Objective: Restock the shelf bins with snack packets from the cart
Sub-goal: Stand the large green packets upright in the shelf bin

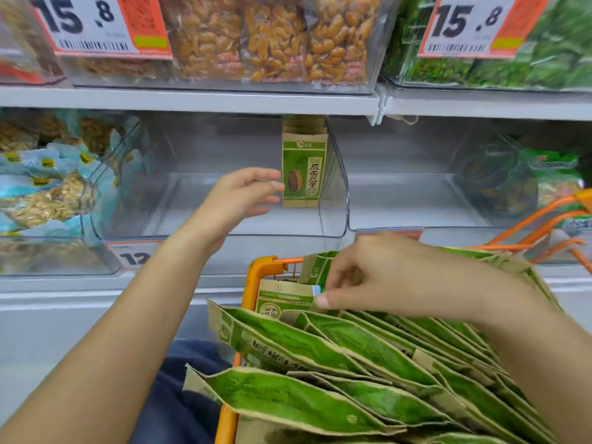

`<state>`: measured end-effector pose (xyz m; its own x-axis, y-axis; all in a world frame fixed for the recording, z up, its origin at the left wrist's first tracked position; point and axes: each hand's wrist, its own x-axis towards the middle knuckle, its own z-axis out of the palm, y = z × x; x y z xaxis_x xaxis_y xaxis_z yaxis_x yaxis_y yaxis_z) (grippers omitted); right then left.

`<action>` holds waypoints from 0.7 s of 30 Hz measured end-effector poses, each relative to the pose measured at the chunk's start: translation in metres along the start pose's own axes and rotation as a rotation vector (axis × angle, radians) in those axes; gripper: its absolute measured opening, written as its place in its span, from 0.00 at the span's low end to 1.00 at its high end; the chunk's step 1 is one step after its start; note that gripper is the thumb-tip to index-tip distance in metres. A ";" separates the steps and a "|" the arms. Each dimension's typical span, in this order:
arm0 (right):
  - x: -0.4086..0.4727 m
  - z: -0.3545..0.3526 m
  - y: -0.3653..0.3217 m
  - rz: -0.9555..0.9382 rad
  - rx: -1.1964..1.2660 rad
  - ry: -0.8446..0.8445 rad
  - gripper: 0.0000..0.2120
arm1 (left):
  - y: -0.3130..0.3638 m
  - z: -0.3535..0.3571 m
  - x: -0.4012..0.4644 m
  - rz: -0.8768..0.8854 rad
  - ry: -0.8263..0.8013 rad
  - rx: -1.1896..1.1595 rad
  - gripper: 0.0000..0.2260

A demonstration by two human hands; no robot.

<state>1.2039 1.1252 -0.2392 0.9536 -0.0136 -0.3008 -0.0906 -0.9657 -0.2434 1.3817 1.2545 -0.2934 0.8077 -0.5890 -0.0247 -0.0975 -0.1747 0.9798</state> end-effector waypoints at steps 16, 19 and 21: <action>0.050 -0.013 0.024 0.114 1.007 0.673 0.16 | 0.002 0.004 -0.015 -0.086 -0.336 -0.176 0.16; 0.058 -0.007 0.029 0.126 0.926 0.719 0.11 | 0.003 0.002 -0.014 -0.119 -0.317 -0.275 0.10; 0.064 -0.004 0.036 0.184 0.558 0.740 0.11 | 0.002 -0.004 -0.007 -0.205 -0.190 -0.393 0.12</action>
<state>1.2629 1.0888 -0.2640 0.8335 -0.4994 0.2362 -0.1996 -0.6708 -0.7143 1.3783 1.2619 -0.2906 0.6632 -0.7138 -0.2250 0.3091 -0.0126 0.9509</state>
